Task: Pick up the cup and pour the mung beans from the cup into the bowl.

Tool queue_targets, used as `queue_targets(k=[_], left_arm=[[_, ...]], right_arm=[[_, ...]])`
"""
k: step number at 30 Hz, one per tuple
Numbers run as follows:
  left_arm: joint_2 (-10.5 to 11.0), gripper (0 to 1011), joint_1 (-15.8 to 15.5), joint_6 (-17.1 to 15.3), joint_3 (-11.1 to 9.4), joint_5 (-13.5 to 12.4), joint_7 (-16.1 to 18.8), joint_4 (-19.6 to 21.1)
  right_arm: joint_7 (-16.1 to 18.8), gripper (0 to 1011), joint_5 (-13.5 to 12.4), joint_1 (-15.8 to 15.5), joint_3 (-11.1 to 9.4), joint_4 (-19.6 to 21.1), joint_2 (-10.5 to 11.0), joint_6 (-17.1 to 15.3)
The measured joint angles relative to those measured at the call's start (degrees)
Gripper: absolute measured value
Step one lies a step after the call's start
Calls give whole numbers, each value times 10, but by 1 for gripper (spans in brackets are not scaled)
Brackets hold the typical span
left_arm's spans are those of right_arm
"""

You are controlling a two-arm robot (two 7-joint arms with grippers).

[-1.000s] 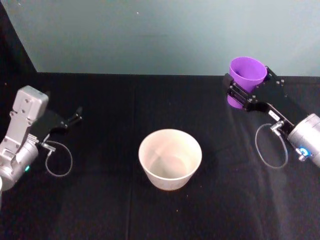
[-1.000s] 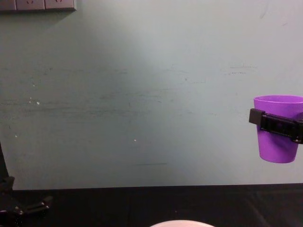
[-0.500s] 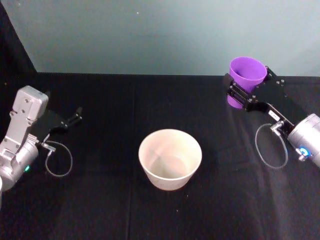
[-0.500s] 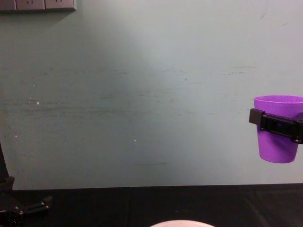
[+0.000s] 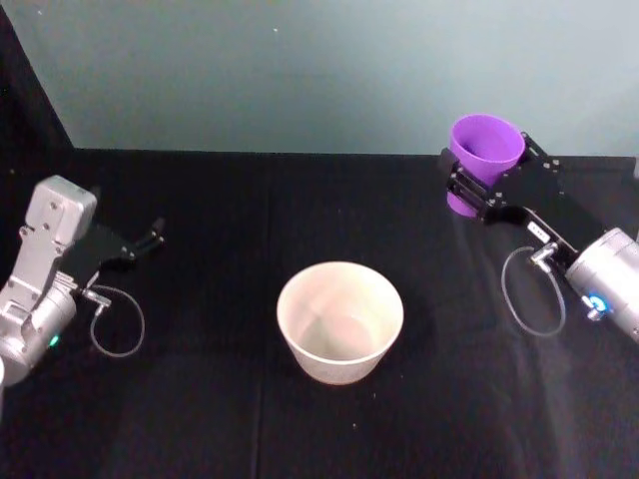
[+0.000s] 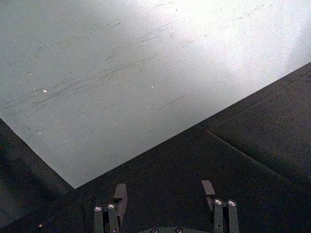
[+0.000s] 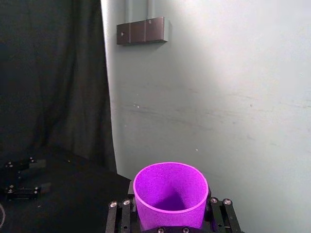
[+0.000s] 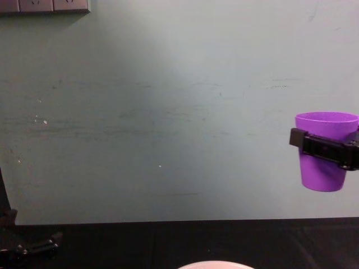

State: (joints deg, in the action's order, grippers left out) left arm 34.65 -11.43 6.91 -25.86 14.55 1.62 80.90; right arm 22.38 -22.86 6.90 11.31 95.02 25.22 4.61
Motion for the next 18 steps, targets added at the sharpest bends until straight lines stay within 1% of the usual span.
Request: queue_targets(k=[6,9,12,13,15,16,18], left_arm=[[0,1000,0,0,0,0,0,0],[0,1000,0,0,0,0,0,0],[0,1000,0,0,0,0,0,0],[0,1000,0,0,0,0,0,0],[0,1000,0,0,0,0,0,0],[0,1000,0,0,0,0,0,0],[0,1000,0,0,0,0,0,0]], right_arm=[[13,741,12,14,14,-23,-6,29],[19,741,25,20,22,-38,-9,45],[21,741,48,26,32,-55,-9,65],[21,741,63,27,37,-63,-9,77],[20,741,79,29,42,-72,-8,89],[20,741,98,30,47,-80,-8,101],[19,741,112,31,51,-86,-7,110]])
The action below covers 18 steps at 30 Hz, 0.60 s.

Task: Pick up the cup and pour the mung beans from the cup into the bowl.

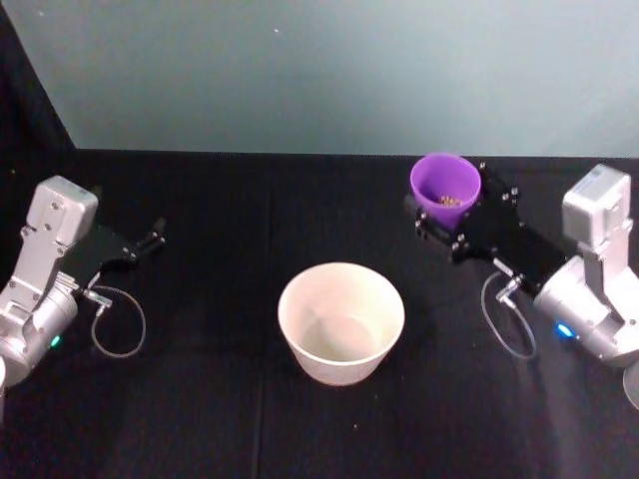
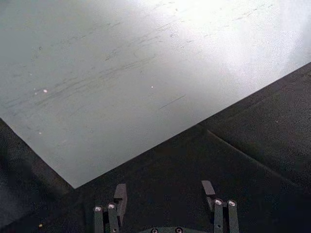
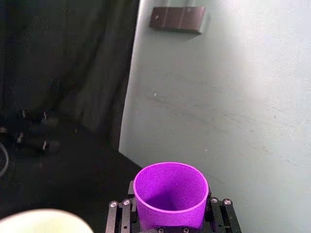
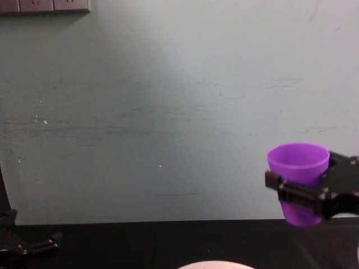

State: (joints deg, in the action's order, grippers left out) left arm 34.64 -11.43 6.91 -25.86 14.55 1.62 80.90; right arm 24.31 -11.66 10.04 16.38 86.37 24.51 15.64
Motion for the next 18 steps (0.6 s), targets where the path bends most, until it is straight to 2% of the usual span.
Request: queue_targets(k=[4,7,11,12,14,15,18], left_arm=[[0,1000,0,0,0,0,0,0],[0,1000,0,0,0,0,0,0],[0,1000,0,0,0,0,0,0],[0,1000,0,0,0,0,0,0],[0,1000,0,0,0,0,0,0],[0,1000,0,0,0,0,0,0],[0,1000,0,0,0,0,0,0]], right_arm=[[-3,741,46,3,11,-12,4,23],[-4,741,69,2,15,-13,9,39],[-9,741,116,0,25,-9,19,65],[-15,741,142,-2,29,-5,24,75],[-24,741,171,-3,33,0,28,83],[-33,741,198,-5,36,4,33,88],[-48,741,240,-7,41,11,41,92]])
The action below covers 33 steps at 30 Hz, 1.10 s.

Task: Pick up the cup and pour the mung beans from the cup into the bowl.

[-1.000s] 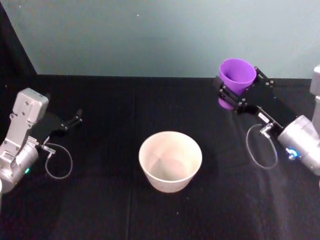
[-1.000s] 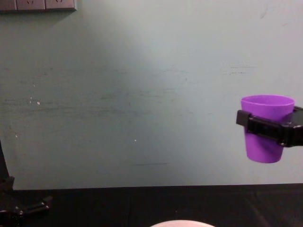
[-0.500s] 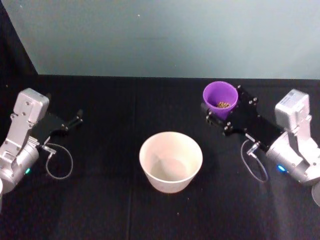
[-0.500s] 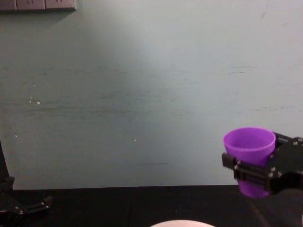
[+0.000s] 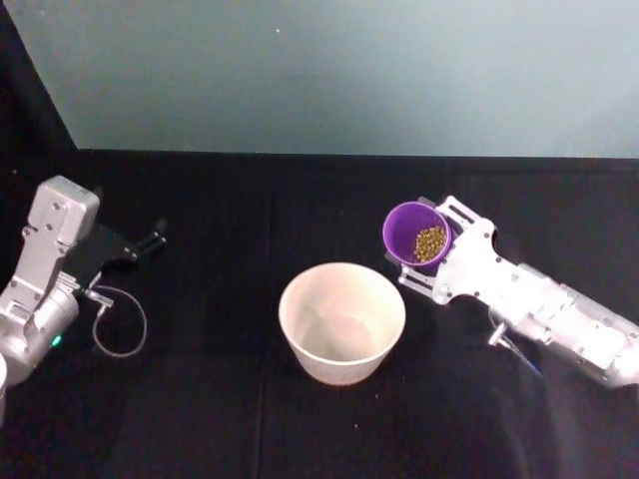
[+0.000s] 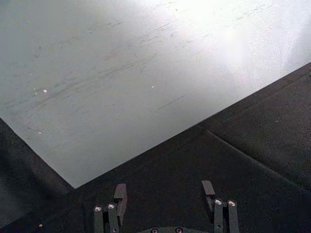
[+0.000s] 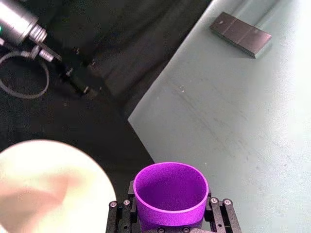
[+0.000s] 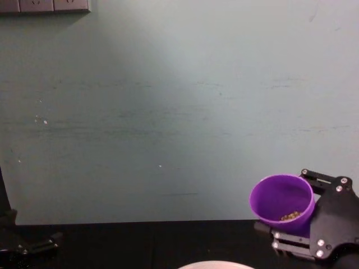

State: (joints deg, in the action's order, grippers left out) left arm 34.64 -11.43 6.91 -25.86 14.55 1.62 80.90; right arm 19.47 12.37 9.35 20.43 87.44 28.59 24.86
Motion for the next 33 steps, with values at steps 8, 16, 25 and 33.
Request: queue_targets(k=[8,16,25,33], left_arm=[[0,1000,0,0,0,0,0,0],[0,1000,0,0,0,0,0,0],[0,1000,0,0,0,0,0,0],[0,1000,0,0,0,0,0,0]], right_arm=[[-27,741,67,0,9,2,9,0],[-65,741,140,3,22,8,18,-7],[-99,741,198,11,35,8,23,-21],[-128,741,249,21,52,7,30,-36]])
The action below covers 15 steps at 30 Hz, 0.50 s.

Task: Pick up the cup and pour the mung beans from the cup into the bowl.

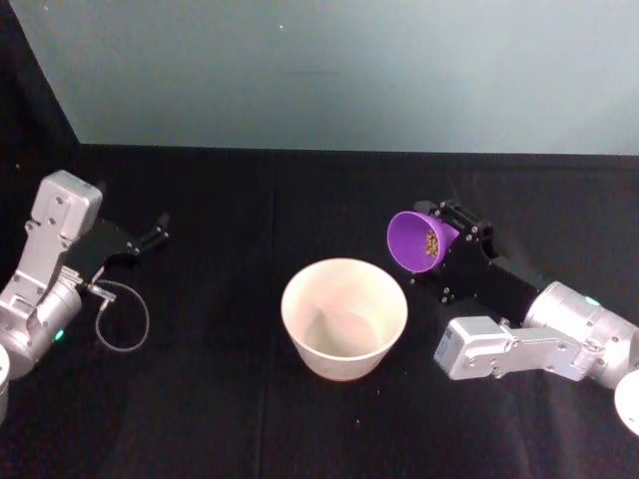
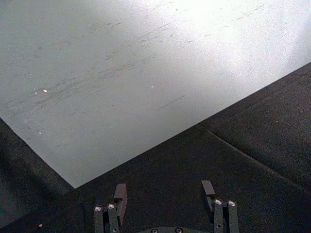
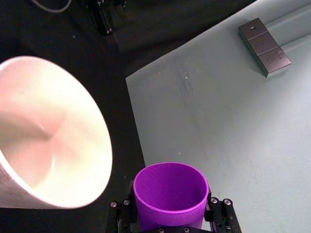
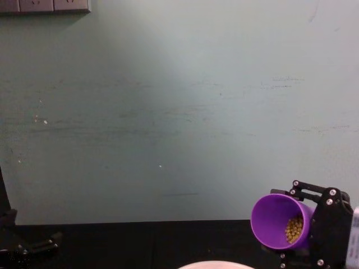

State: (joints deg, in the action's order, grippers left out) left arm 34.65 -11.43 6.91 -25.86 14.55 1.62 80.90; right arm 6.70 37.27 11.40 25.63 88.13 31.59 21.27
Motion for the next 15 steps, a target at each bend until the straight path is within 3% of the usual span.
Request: queue_targets(k=[4,8,15], left_arm=[[0,1000,0,0,0,0,0,0],[0,1000,0,0,0,0,0,0],[0,1000,0,0,0,0,0,0]], right_arm=[[-13,741,22,5,9,-2,2,-8],[-34,741,60,12,23,-6,4,-19],[-52,741,88,22,40,-14,6,-28]])
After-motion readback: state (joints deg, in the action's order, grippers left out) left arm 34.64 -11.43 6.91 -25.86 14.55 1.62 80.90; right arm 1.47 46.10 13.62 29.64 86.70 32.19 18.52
